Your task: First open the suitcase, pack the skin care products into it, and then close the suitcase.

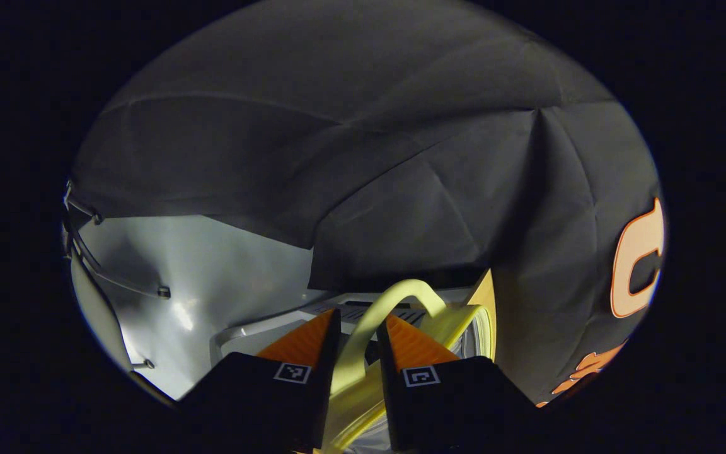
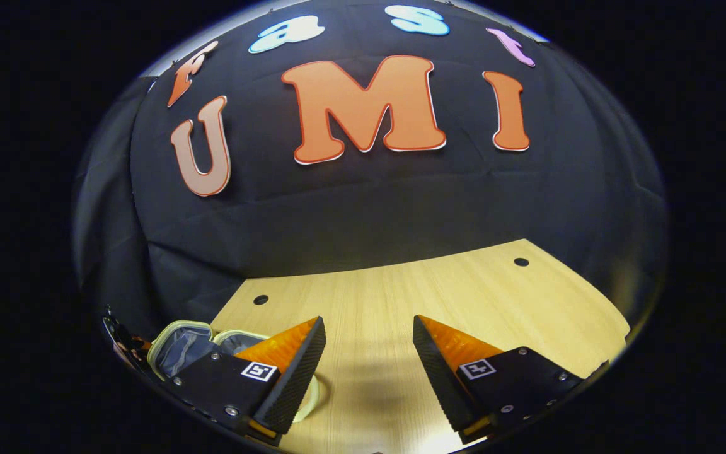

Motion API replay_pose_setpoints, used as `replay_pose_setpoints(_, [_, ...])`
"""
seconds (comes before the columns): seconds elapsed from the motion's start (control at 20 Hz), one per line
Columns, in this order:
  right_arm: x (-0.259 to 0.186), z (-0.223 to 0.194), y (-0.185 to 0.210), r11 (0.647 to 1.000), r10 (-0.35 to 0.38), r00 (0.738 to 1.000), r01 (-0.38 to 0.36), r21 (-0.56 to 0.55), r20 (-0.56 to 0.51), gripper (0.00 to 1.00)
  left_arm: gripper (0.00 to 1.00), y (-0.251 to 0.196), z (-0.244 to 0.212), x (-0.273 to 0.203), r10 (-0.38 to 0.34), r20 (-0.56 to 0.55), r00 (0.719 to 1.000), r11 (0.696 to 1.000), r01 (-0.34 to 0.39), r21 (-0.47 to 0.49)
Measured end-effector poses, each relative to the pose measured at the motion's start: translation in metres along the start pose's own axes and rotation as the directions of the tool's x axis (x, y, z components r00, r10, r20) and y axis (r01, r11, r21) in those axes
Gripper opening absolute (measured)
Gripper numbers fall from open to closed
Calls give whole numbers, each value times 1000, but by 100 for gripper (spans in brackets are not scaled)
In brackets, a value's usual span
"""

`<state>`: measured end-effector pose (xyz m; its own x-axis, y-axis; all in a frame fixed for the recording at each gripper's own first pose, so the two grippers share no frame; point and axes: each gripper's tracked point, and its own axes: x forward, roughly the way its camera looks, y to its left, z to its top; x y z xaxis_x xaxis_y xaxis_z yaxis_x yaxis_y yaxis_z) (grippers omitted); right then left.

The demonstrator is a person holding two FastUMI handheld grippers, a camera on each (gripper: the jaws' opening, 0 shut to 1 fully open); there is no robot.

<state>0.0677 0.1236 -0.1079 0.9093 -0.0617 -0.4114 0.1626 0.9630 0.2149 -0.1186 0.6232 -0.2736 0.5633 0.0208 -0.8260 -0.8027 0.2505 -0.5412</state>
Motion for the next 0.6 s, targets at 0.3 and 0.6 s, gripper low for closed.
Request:
replay_pose_setpoints(0.3, [-3, 6, -14, 1000, -26, 999, 26, 3, 20, 91, 20, 4, 5, 20, 3, 70, 998, 979, -17, 205])
replay_pose_setpoints(0.6, [-11, 13, -19, 1000, -14, 999, 15, -22, 49, 92, 11, -14, 7, 4, -86, 153, 984, 915, 17, 404])
